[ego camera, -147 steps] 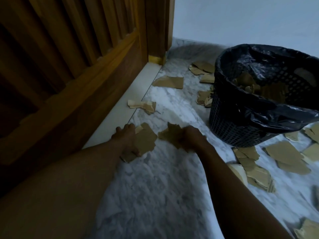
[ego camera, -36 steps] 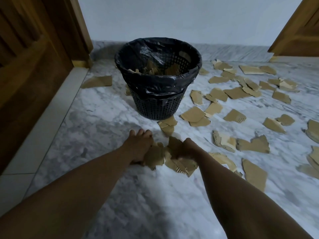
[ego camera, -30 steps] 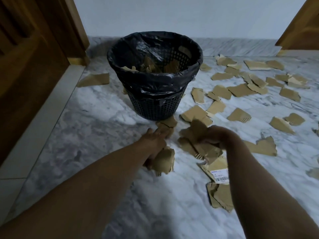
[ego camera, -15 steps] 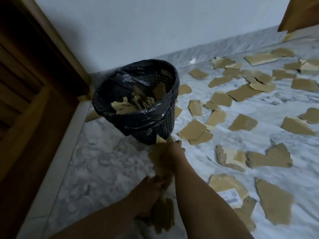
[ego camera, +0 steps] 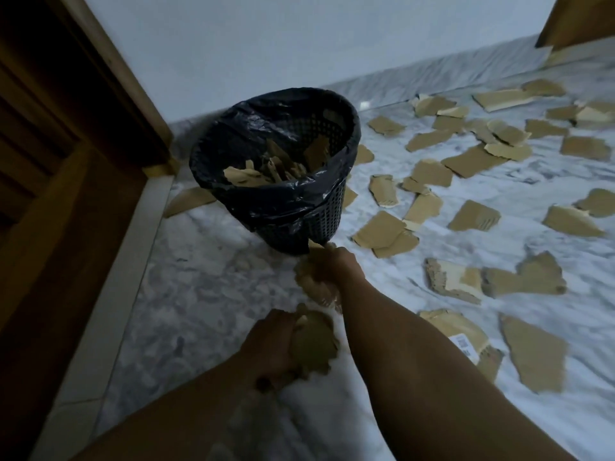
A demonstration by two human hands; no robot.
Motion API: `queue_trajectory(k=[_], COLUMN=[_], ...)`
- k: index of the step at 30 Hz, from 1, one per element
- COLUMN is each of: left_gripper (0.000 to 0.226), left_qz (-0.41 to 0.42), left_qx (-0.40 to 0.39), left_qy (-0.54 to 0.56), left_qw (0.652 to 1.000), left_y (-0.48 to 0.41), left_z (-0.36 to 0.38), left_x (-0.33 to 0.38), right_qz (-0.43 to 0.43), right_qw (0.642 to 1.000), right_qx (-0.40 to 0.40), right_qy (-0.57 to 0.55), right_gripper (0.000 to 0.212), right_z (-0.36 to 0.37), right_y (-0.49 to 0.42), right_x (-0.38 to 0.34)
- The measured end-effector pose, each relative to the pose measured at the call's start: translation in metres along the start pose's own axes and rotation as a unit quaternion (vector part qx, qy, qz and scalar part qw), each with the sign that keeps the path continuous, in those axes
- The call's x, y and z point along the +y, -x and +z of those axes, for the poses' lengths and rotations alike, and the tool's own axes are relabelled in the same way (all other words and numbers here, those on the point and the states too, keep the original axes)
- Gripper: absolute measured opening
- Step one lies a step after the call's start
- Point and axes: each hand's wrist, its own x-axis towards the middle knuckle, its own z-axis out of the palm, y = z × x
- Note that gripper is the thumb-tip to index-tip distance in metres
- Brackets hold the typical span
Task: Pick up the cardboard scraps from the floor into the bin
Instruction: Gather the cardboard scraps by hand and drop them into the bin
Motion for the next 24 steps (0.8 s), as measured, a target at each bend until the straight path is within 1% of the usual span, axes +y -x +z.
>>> queue_trajectory(k=[1,2,3,5,6,8,9,10,11,12,13,14,16,17,18,19,20,22,23,24], left_gripper=[0.076,0.078,0.081,0.083,0.082,0.081,0.083,0.086,0.089,0.089,0.088,0.086,0.09,0.093,0.095,0.096,0.096,0.096,0.096,0.097], left_qz=[0.003,0.019,0.03,0.041,0.048,0.068,0.079,0.086,0.083,0.078,0.069,0.059,0.027,0.006,-0.014,-0.034,-0.05,-0.08,-0.093,-0.106], left_qx=[-0.001,0.005,-0.006,-0.028,-0.031,-0.027,-0.024,-0.02,-0.022,-0.018,-0.015,-0.01,-0.013,-0.017,-0.016,-0.013,-0.006,0.008,0.014,0.022], left_qy=[-0.003,-0.013,-0.016,-0.034,-0.051,-0.092,-0.107,-0.119,-0.127,-0.135,-0.134,-0.13,-0.099,-0.079,-0.063,-0.051,-0.045,-0.035,-0.027,-0.016], left_qw=[1.0,1.0,0.999,0.998,0.997,0.993,0.991,0.989,0.988,0.988,0.988,0.99,0.995,0.997,0.998,0.998,0.998,0.996,0.995,0.994], left_y=[-0.003,-0.006,-0.01,-0.02,-0.024,-0.029,-0.031,-0.031,-0.03,-0.028,-0.028,-0.029,-0.029,-0.03,-0.03,-0.029,-0.029,-0.027,-0.026,-0.025], left_z=[-0.003,-0.005,-0.009,-0.016,-0.017,-0.02,-0.019,-0.02,-0.019,-0.019,-0.017,-0.017,-0.016,-0.016,-0.017,-0.017,-0.019,-0.022,-0.023,-0.024], left_x=[-0.004,-0.007,-0.006,-0.002,0.001,0.004,0.004,0.004,0.003,0.001,0.0,-0.003,-0.01,-0.015,-0.019,-0.023,-0.026,-0.031,-0.034,-0.036], right_qz=[-0.001,0.003,0.005,-0.006,-0.018,-0.044,-0.053,-0.04,-0.029,-0.022,-0.02,-0.028,-0.064,-0.081,-0.079,-0.078,-0.07,-0.057,-0.062,-0.061], right_qw=[0.998,0.995,0.991,0.982,0.973,0.955,0.946,0.942,0.94,0.936,0.928,0.916,0.874,0.86,0.856,0.86,0.871,0.9,0.906,0.901], right_qx=[0.013,0.015,0.017,0.011,0.002,-0.057,-0.1,-0.142,-0.158,-0.152,-0.139,-0.124,-0.118,-0.118,-0.113,-0.098,-0.077,-0.049,-0.05,-0.06], right_qy=[0.054,0.1,0.129,0.189,0.23,0.289,0.303,0.301,0.302,0.317,0.346,0.379,0.468,0.489,0.499,0.495,0.48,0.428,0.415,0.425], right_gripper=[0.023,0.024,0.028,0.041,0.053,0.071,0.073,0.072,0.074,0.078,0.078,0.072,0.051,0.041,0.034,0.032,0.035,0.056,0.064,0.065], right_z=[-0.001,0.0,0.0,0.005,0.006,0.005,0.005,0.007,0.008,0.01,0.013,0.014,0.014,0.012,0.011,0.009,0.009,0.013,0.015,0.019], right_y=[0.0,0.0,0.001,0.002,0.002,0.006,0.006,0.004,0.0,-0.002,-0.002,-0.004,0.003,0.007,0.008,0.005,0.003,0.002,0.001,0.003], right_x=[0.008,0.014,0.02,0.027,0.027,0.019,0.013,0.006,0.002,-0.001,-0.005,-0.009,-0.018,-0.023,-0.026,-0.025,-0.023,-0.018,-0.016,-0.014])
